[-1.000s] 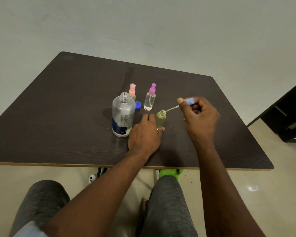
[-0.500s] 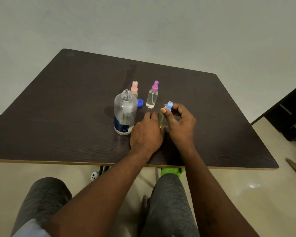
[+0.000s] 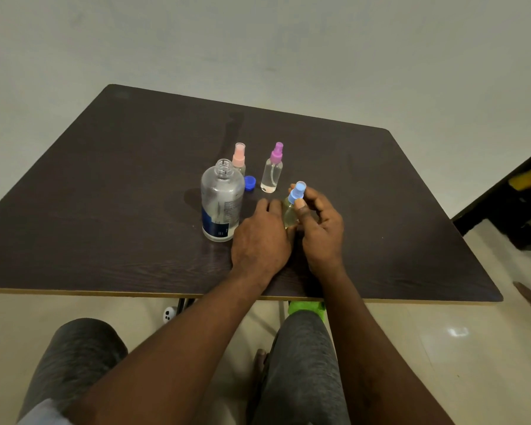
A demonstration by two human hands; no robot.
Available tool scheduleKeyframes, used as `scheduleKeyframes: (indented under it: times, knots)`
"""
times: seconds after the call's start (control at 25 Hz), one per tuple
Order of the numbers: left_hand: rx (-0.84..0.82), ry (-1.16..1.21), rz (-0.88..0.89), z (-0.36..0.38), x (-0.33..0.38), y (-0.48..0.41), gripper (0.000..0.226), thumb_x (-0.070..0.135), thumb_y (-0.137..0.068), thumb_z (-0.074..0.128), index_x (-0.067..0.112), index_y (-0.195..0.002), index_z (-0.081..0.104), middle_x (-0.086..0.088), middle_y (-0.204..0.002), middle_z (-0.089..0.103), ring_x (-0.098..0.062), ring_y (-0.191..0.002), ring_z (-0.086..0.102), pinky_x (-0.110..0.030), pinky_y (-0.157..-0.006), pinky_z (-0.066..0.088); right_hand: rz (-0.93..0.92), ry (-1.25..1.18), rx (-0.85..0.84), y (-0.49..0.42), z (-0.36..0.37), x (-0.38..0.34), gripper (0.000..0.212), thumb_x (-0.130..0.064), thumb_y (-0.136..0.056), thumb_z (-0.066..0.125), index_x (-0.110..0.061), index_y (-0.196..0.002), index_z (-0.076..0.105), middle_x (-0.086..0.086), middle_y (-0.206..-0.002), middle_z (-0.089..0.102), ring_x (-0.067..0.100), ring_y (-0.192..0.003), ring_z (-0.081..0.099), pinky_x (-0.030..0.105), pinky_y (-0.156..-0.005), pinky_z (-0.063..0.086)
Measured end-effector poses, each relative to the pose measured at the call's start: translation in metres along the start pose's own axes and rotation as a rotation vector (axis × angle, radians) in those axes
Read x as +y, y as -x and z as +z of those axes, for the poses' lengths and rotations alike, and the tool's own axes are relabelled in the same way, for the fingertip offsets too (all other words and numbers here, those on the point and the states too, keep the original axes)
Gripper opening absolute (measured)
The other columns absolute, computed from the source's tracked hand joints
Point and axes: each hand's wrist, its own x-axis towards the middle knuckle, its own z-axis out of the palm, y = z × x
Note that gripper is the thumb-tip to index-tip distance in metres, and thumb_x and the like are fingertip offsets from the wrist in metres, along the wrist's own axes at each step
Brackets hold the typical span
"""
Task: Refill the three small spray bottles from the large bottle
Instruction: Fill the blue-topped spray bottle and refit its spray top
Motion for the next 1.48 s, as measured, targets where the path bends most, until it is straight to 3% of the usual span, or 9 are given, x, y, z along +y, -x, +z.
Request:
scheduleKeyframes:
  times: [0.16, 0.28, 0.52, 0.6, 0.8, 1.08, 1.24, 1.4, 1.48]
  knots:
    - [0.003, -0.026, -0.008, -0.0006, 0.0008, 0.0000, 0.050, 0.053, -0.091, 0.069, 0.019, -0.123, 0.054, -0.003, -0.115, 0.057, -0.029, -0.086, 0.069, -0.034, -0.060, 0.041, -0.006, -0.095, 0.076, 0.0008, -0.0045, -0.0028, 0.036, -0.037, -0.090, 0.075, -0.026, -0.123, 0.065, -0.002, -0.116, 0.073, 0.019, -0.107, 0.071, 0.040, -0.088, 0.060]
    - [0.000, -0.017, -0.002, -0.0007, 0.0008, -0.0007, 0.049, 0.053, -0.092, 0.069, 0.019, -0.123, 0.053, -0.003, -0.115, 0.057, -0.027, -0.086, 0.069, -0.034, -0.060, 0.042, -0.018, -0.071, 0.007, -0.0008, -0.0045, 0.0017, 0.039, -0.029, -0.098, 0.067, -0.016, -0.134, 0.065, 0.006, -0.127, 0.070, 0.030, -0.116, 0.068, 0.049, -0.095, 0.059]
    - [0.005, -0.041, -0.012, -0.0004, 0.0017, 0.0003, 0.049, 0.055, -0.091, 0.069, 0.019, -0.121, 0.054, -0.003, -0.115, 0.057, -0.027, -0.086, 0.068, -0.033, -0.061, 0.040, -0.042, -0.107, 0.190, 0.0000, -0.0055, 0.0039, 0.026, -0.034, -0.094, 0.067, -0.010, -0.103, 0.070, 0.007, -0.109, 0.072, 0.020, -0.099, 0.067, 0.042, -0.080, 0.055]
    - [0.006, -0.043, -0.011, -0.0008, 0.0025, 0.0001, 0.049, 0.055, -0.091, 0.069, 0.019, -0.121, 0.055, -0.003, -0.115, 0.057, -0.027, -0.085, 0.068, -0.033, -0.061, 0.040, 0.010, -0.150, 0.190, 0.0009, -0.0065, 0.0011, 0.027, -0.036, -0.093, 0.068, -0.015, -0.109, 0.068, 0.005, -0.110, 0.072, 0.020, -0.099, 0.066, 0.038, -0.077, 0.055]
    - [-0.002, -0.031, -0.001, -0.0011, 0.0008, 0.0003, 0.043, 0.050, -0.093, 0.066, 0.019, -0.121, 0.054, -0.003, -0.111, 0.057, -0.027, -0.082, 0.068, -0.033, -0.060, 0.036, -0.104, 0.044, -0.082, -0.0016, -0.0022, 0.0010, 0.037, -0.023, -0.101, 0.060, -0.010, -0.136, 0.066, 0.004, -0.135, 0.066, 0.017, -0.125, 0.063, 0.033, -0.104, 0.052]
    - [-0.013, -0.021, -0.004, -0.0001, 0.0009, -0.0005, 0.048, 0.052, -0.093, 0.066, 0.019, -0.125, 0.055, -0.003, -0.112, 0.056, -0.026, -0.082, 0.068, -0.033, -0.060, 0.037, 0.069, 0.029, 0.076, 0.0003, 0.0027, -0.0035, 0.017, -0.035, -0.092, 0.077, -0.028, -0.105, 0.069, -0.001, -0.108, 0.074, 0.028, -0.091, 0.074, 0.058, -0.074, 0.062]
    - [-0.004, -0.037, 0.000, -0.0006, 0.0012, 0.0004, 0.045, 0.051, -0.093, 0.067, 0.019, -0.121, 0.055, -0.003, -0.111, 0.056, -0.028, -0.082, 0.068, -0.034, -0.060, 0.036, -0.056, 0.008, -0.039, 0.0000, 0.0025, -0.0050, 0.035, -0.028, -0.102, 0.062, -0.017, -0.135, 0.064, 0.001, -0.132, 0.068, 0.016, -0.120, 0.066, 0.035, -0.099, 0.057]
    - [-0.010, -0.039, 0.005, -0.0007, 0.0019, -0.0001, 0.049, 0.052, -0.094, 0.065, 0.018, -0.127, 0.054, -0.004, -0.115, 0.056, -0.028, -0.085, 0.069, -0.034, -0.061, 0.038, -0.009, 0.055, 0.029, -0.0013, 0.0004, -0.0011, 0.023, -0.031, -0.099, 0.067, -0.020, -0.119, 0.069, 0.000, -0.120, 0.070, 0.025, -0.111, 0.069, 0.059, -0.089, 0.058]
    - [-0.014, -0.032, -0.003, -0.0011, 0.0016, -0.0002, 0.051, 0.052, -0.094, 0.065, 0.018, -0.130, 0.054, -0.004, -0.117, 0.056, -0.028, -0.087, 0.069, -0.034, -0.062, 0.040, 0.042, 0.022, 0.050, 0.0000, 0.0007, -0.0031, 0.026, -0.039, -0.092, 0.073, -0.030, -0.115, 0.065, -0.004, -0.116, 0.070, 0.025, -0.106, 0.070, 0.058, -0.084, 0.060]
